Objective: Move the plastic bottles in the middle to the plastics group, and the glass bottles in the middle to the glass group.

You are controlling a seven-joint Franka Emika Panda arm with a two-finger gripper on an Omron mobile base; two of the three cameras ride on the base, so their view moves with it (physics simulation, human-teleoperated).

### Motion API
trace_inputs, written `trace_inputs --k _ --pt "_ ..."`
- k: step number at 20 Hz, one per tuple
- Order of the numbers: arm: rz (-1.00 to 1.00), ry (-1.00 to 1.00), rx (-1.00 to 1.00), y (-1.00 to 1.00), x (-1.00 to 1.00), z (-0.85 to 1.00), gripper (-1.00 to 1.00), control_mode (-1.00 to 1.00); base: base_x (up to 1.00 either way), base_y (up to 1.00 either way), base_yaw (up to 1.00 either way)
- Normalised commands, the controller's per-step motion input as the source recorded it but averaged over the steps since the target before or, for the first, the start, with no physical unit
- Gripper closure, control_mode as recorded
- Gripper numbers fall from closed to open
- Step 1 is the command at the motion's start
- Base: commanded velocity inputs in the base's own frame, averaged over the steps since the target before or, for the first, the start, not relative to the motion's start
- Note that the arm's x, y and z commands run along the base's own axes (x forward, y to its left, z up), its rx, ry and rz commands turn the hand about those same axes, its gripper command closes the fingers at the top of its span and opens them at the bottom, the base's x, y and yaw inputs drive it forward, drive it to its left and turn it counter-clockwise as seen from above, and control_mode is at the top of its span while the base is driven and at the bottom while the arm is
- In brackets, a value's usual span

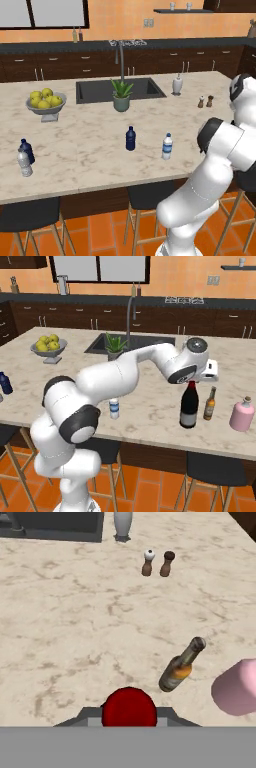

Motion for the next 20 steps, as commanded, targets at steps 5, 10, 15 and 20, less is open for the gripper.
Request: trace_inputs --k 5,10,15,20 --pt "-0.1 0.0 0.0 -0.25 0.16 -0.26 1.0 -1.0 0.0 0.0 0.0" --pt "-0.12 0.0 0.0 -0.19 0.3 -0.22 1.0 -1.0 0.0 0.0 0.0" --pt "-0.13 0.0 0.01 -0.06 0.24 -0.23 1.0 -1.0 0.0 0.0 0.0" --pt "-0.1 -0.02 0.0 -0.07 0.34 -0.17 1.0 -1.0 0.0 0.0 0.0"
